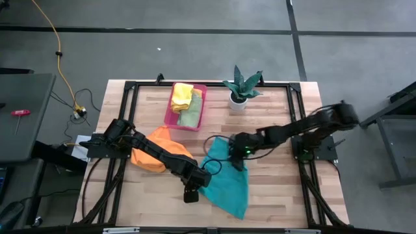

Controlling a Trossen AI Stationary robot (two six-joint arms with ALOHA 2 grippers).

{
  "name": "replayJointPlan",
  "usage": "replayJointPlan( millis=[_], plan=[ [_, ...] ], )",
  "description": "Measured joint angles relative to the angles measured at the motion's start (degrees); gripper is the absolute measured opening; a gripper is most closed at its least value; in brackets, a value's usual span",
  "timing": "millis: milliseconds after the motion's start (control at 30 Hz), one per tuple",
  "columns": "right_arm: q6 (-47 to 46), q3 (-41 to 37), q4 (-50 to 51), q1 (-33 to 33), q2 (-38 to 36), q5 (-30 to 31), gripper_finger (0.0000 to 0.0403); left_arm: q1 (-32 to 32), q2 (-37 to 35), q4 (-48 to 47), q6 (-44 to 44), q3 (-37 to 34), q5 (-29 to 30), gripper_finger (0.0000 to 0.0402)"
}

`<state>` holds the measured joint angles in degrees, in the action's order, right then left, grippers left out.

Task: Fold microfiber towels
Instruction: Fold the blue microfiber cloth

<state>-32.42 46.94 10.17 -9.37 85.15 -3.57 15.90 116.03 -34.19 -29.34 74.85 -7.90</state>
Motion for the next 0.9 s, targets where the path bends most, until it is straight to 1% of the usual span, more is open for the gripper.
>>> replayJointPlan(
  millis=[100,200,267,333,433,500,600,733,900],
  plan=[
    [2.67,-1.23,11.17,-2.51,-7.52,4.67,0.0138,0.02,0.0,0.04,0.45,-0.02,0.0,0.0001],
    [1.09,-6.2,16.74,-5.58,-14.96,6.5,0.0138,-0.02,0.0,0.06,0.59,-0.02,-0.01,0.0001],
    [-2.61,-11.02,17.44,-7.89,-19.4,6.77,0.0138,-0.02,0.0,0.04,0.87,-0.02,-0.02,0.0001],
    [-5.87,-16.07,15.93,-10.16,-23.09,7.56,0.0138,-0.02,0.0,0.06,1.0,-0.02,-0.02,0.0001],
    [-7.54,-22.47,8.46,-12.4,-25.92,9.06,0.0138,-0.02,0.0,0.34,0.98,-0.02,-0.08,0.0001],
    [-4.75,-25.65,2.66,-13.3,-25.87,10.57,0.0138,-0.02,0.0,0.48,1.0,-0.03,-0.24,0.0001],
    [0.99,-28.16,-2.44,-13.79,-24.32,13.08,0.0138,-0.02,0.0,0.59,1.01,-0.07,-0.36,0.0001],
    [7.83,-28.89,-6.0,-13.5,-20.48,15.08,0.0138,-0.02,0.02,1.06,1.01,-0.07,-0.47,0.0001],
    [12.9,-28.89,-15.48,-13.42,-14.57,14.93,0.0138,-0.13,0.02,1.27,0.76,-0.07,-0.46,0.0001]
  ],
)
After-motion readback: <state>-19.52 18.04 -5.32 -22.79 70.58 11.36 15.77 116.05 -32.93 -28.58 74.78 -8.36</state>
